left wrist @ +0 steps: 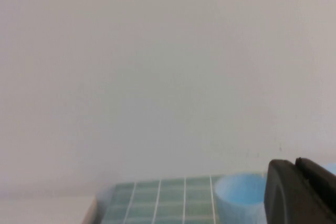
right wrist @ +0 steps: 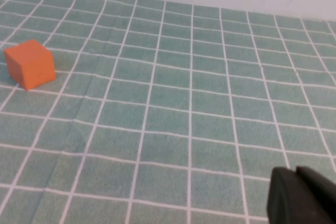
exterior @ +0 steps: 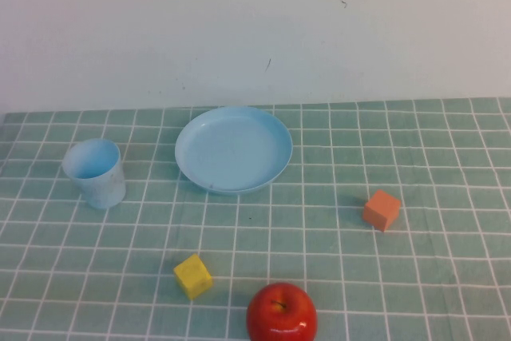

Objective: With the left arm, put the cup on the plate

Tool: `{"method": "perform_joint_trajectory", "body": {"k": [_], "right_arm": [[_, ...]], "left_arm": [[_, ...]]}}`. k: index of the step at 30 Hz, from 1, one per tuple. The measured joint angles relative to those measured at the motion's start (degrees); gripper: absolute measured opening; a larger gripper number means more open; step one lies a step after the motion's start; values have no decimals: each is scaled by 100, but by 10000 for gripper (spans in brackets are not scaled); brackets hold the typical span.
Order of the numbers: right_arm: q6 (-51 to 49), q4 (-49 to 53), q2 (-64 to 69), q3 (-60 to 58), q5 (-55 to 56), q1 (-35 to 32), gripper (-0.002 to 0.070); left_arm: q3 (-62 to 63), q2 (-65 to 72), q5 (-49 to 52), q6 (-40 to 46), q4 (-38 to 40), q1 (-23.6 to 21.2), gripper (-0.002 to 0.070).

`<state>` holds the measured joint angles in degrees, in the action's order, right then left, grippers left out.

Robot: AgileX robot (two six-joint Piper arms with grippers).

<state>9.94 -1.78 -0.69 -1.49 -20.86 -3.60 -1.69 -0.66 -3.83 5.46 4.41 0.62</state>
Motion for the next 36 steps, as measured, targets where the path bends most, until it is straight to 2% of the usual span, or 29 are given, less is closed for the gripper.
{"method": "perform_joint_trajectory", "body": {"k": [7,17,30,33,36], "right_arm": [[0,0,0,0,0,0,-2],[0,0,0,0,0,0,-2],[59,0,0,0,0,0,-2],[72,0,0,0,0,0,-2],[77,0,0,0,0,0,-2]], "left_arm": [[0,0,-1170,-206,36,0,-3],[0,0,-1438,-939,113,0,-3],[0,0,-3228,-1221,241,0,-3],[42,-12,-3047,-1375,633,0,-3],[513,-12,-1876,-1218,1445,0,-3]]}}
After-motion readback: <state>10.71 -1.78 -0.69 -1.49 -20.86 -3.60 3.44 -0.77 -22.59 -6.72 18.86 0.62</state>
